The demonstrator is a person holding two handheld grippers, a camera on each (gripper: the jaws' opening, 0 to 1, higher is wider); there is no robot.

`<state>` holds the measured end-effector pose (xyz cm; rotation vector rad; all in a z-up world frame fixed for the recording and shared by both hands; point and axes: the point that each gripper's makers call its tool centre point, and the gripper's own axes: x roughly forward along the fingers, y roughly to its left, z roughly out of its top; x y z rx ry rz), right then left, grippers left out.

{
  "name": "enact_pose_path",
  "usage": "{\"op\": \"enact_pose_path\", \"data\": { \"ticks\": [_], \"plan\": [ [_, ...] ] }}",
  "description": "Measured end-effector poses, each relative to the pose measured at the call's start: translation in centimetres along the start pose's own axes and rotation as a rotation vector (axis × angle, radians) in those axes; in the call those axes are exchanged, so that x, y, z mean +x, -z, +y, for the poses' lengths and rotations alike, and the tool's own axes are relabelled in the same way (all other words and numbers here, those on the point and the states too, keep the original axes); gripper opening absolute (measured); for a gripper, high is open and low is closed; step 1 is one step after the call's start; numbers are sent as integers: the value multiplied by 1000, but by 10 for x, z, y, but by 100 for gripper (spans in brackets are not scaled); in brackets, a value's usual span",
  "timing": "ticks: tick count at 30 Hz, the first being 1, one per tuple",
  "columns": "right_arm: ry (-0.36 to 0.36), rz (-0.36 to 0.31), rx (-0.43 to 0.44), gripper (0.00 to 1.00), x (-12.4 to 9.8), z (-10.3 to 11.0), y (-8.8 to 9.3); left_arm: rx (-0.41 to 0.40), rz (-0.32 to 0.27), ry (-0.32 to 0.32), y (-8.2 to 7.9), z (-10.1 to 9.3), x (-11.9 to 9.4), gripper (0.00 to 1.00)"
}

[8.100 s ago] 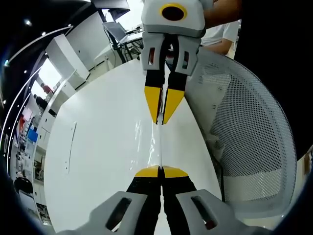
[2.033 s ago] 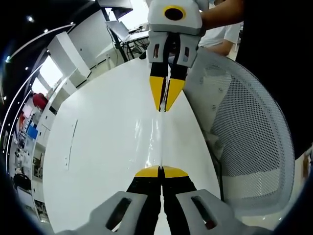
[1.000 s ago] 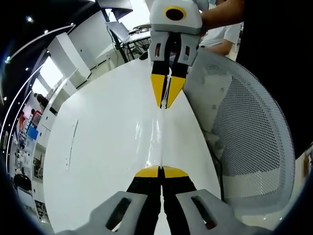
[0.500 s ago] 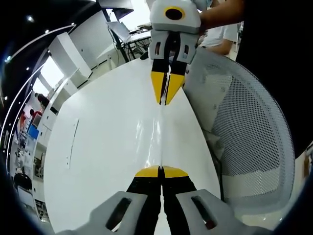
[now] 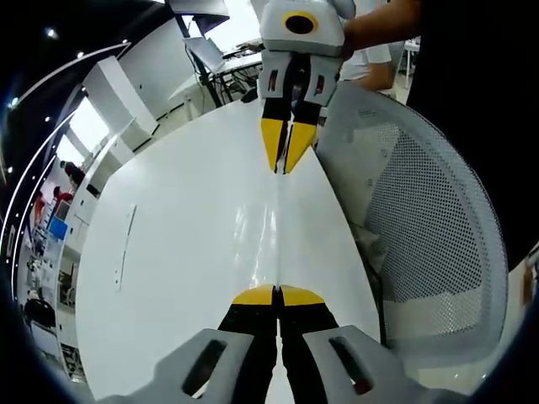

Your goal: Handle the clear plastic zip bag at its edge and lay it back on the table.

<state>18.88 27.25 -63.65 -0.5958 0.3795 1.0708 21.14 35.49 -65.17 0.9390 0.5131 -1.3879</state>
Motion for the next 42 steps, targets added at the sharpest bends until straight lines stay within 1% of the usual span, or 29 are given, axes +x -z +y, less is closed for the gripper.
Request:
{"op": "enact_pose_path", "data": {
  "ticks": [15, 42],
  "plan": [
    [17, -12, 15, 0, -3, -5, 0, 2, -7, -6, -5, 3, -3, 0],
    [2, -18, 14, 0, -1, -4, 2, -19, 5, -14, 2, 1, -9, 0]
  ]
}}
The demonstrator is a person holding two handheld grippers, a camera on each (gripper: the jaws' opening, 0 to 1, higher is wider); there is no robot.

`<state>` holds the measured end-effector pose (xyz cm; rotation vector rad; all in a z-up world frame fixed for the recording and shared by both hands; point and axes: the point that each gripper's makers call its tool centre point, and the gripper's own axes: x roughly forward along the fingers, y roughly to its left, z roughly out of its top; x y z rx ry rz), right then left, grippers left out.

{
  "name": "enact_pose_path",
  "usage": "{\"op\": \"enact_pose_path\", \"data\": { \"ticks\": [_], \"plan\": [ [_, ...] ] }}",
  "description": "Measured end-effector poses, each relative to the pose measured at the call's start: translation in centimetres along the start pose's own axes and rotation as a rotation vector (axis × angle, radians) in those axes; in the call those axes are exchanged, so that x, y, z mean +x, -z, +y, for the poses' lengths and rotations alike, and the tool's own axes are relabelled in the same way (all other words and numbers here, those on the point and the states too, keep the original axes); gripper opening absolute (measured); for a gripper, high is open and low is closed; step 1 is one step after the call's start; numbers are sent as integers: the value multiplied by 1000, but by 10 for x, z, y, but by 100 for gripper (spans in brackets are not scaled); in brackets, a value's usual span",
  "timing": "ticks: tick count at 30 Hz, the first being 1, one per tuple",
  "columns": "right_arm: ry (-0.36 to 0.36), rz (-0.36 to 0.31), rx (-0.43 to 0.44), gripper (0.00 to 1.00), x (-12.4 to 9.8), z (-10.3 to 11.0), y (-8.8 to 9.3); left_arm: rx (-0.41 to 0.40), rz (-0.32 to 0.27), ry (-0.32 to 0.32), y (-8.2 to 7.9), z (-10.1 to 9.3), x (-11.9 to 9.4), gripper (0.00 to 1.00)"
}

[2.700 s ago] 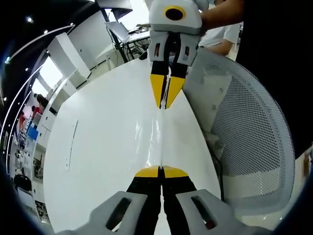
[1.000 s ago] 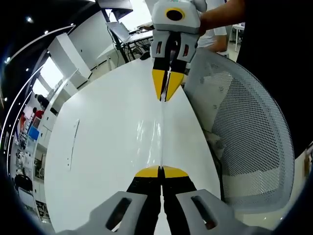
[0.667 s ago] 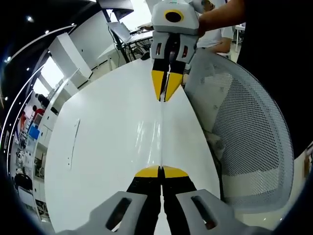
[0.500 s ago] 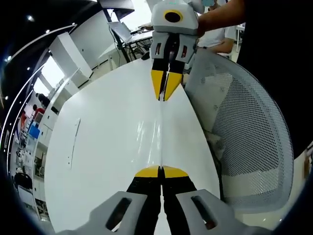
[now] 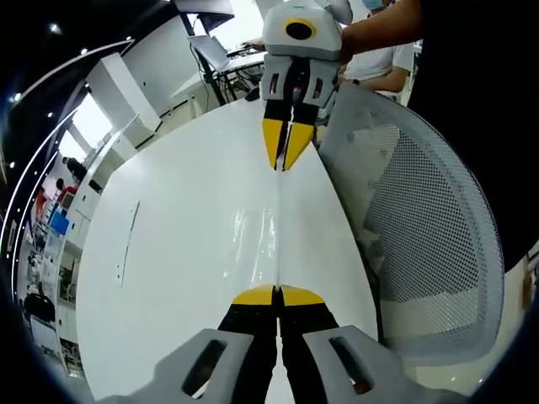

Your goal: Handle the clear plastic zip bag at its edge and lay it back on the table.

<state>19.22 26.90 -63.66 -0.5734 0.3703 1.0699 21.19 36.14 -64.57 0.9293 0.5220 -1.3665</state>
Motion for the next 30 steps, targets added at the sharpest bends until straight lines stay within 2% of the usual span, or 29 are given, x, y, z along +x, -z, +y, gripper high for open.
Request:
{"op": "enact_pose_path", "data": {
  "ticks": [30],
  "plan": [
    [-21, 15, -17, 0, -3, 4, 4, -8, -1, -3, 6, -3, -2, 0]
  ]
}}
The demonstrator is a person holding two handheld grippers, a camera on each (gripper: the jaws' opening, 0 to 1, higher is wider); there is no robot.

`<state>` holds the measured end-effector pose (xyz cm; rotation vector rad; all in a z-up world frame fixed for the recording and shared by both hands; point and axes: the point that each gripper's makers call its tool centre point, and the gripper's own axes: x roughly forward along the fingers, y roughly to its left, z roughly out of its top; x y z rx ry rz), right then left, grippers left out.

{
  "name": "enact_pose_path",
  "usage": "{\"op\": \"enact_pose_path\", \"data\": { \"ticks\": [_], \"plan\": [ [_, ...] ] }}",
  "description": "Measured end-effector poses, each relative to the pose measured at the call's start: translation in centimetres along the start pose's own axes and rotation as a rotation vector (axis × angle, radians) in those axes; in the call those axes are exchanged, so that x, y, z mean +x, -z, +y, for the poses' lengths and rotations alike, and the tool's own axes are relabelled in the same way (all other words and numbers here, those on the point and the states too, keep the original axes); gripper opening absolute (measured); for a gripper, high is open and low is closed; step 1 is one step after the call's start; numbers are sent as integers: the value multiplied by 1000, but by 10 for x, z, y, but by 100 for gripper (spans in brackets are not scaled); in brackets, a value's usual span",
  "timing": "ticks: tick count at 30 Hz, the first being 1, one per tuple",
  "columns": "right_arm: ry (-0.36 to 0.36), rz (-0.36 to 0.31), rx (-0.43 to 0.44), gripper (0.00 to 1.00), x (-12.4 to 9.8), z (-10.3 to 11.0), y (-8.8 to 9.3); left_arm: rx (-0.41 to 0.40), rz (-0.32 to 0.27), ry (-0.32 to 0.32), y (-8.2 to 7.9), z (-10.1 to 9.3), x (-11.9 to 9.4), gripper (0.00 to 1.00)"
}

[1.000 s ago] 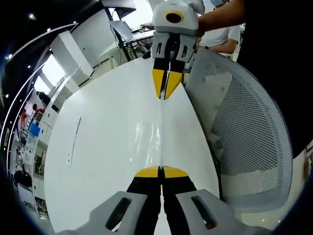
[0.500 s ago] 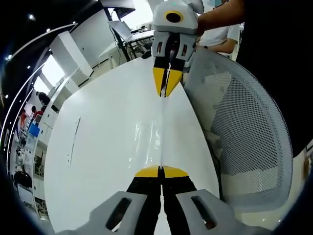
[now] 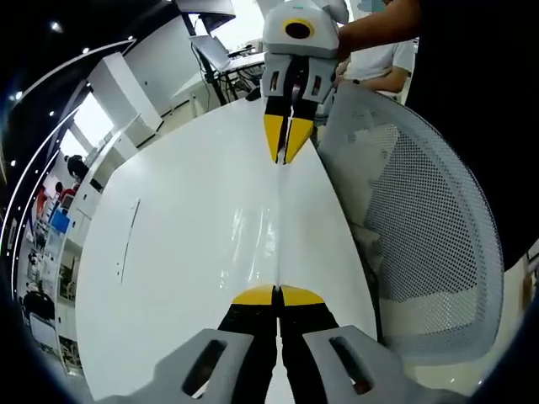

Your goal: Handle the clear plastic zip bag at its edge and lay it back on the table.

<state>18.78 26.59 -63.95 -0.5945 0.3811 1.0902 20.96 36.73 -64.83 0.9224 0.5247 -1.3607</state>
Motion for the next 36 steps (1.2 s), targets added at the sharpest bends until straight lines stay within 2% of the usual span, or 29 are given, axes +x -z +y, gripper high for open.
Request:
{"op": "enact_pose_path", "data": {
  "ticks": [36],
  "plan": [
    [1, 3, 19, 0, -4, 1, 8, -10, 0, -2, 4, -1, 0, 0]
  ]
}}
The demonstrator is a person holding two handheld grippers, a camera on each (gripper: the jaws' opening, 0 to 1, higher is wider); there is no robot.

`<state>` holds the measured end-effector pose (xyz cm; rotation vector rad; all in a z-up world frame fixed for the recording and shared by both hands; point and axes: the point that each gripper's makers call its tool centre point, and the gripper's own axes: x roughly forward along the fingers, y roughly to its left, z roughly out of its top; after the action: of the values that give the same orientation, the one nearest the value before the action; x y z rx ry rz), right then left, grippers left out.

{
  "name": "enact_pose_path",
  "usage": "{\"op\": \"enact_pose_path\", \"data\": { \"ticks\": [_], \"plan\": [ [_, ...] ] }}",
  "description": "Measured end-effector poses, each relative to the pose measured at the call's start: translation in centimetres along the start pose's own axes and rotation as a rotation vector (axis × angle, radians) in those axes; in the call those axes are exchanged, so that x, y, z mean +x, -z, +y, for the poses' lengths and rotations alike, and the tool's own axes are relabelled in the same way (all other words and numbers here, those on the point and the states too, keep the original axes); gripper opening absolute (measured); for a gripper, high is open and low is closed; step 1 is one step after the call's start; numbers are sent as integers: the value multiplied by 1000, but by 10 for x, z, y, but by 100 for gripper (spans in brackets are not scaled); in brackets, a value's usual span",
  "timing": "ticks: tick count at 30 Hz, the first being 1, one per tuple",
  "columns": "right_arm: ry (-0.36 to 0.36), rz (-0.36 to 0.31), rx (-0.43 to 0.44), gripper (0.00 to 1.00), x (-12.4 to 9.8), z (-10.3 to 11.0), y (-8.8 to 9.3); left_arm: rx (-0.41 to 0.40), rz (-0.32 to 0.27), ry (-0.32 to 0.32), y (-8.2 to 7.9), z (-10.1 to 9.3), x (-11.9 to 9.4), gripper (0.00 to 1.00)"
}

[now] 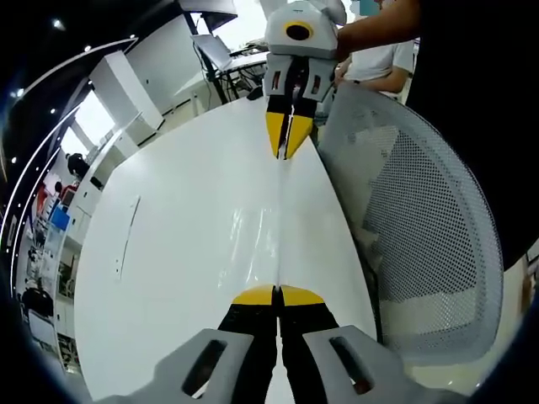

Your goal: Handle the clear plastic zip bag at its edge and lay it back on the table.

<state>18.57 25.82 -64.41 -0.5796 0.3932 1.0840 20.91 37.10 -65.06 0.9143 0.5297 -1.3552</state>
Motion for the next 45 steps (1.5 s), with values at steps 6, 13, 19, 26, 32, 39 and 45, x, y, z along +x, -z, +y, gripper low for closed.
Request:
{"op": "enact_pose_path", "data": {
  "ticks": [6, 13, 19, 26, 32, 39, 45],
  "plan": [
    [-2, 6, -1, 0, -2, 1, 2, 5, 2, 2, 0, 0, 0, 0],
    [-23, 25, -2, 0, -3, 4, 4, 33, 10, 11, -3, -3, 1, 0],
    [-49, 64, -8, 0, -8, 5, 7, 80, 21, 25, -7, -9, 5, 0],
    [-66, 60, 66, 7, -17, 2, -1, 118, 47, 29, -7, -14, 12, 0],
    [-70, 88, 49, 8, -12, 1, -4, 130, 28, 27, -15, -18, 15, 0],
    [-99, 120, 9, 3, 3, 5, -2, 149, 24, 18, -17, -18, 15, 0],
    [-120, 132, 33, 5, 11, 9, 1, 152, 21, 21, -20, -21, 15, 0]
  ]
}}
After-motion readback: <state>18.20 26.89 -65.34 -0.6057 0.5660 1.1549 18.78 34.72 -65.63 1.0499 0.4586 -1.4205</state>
